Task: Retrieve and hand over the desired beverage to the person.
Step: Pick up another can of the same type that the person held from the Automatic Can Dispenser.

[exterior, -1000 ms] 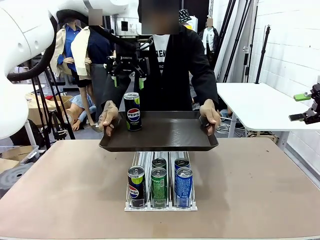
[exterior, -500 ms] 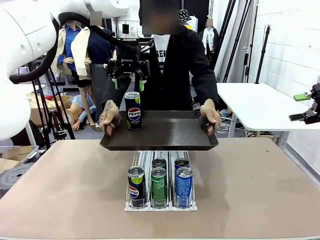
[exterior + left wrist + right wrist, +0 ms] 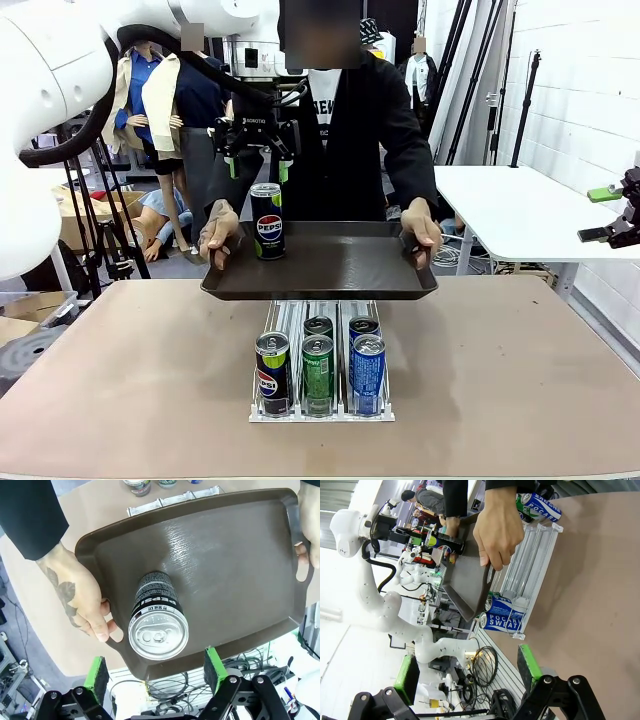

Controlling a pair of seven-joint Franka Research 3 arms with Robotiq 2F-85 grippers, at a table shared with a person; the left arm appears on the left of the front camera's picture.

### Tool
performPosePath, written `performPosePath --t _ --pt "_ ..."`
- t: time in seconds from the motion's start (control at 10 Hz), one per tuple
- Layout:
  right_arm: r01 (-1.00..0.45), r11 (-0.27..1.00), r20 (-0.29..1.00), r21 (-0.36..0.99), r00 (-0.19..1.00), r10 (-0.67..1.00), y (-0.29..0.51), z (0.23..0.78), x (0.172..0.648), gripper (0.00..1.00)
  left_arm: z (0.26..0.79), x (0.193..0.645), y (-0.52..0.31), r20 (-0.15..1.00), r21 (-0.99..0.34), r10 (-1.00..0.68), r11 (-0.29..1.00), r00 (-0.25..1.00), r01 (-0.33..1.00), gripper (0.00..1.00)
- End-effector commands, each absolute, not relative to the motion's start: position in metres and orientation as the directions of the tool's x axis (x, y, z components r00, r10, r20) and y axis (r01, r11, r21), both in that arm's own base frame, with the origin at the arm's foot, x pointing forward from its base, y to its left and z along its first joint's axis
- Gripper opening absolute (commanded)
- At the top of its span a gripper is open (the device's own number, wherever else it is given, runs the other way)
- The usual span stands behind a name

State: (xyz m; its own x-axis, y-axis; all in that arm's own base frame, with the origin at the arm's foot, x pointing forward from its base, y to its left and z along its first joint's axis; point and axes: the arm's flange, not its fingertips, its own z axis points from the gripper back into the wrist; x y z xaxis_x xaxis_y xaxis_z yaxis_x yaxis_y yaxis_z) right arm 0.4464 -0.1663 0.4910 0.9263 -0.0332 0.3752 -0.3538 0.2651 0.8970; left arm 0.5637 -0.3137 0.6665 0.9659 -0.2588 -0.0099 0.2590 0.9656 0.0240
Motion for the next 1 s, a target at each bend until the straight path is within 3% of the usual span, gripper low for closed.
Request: performPosePath --t 0.0,0.5,0.9 --pt "-0.345 0.264 0.366 0.901 0.93 -0.035 -0.166 0.492 0.446 1.0 0.669 0.564 -0.312 -0.006 0.021 -0.263 0.964 0.965 0.263 1.0" --pt "-0.345 0.264 0.366 0.901 0.93 -0.035 -0.166 0.492 0.446 1.0 0.667 0.564 -0.314 -0.01 0.024 -0.259 0.966 0.966 0.259 1.0" --pt "-0.345 0.264 0.366 0.901 0.93 -0.035 -0.166 0.492 0.446 1.0 0.667 0.501 -0.242 0.041 -0.13 -0.163 0.977 0.986 0.167 1.0"
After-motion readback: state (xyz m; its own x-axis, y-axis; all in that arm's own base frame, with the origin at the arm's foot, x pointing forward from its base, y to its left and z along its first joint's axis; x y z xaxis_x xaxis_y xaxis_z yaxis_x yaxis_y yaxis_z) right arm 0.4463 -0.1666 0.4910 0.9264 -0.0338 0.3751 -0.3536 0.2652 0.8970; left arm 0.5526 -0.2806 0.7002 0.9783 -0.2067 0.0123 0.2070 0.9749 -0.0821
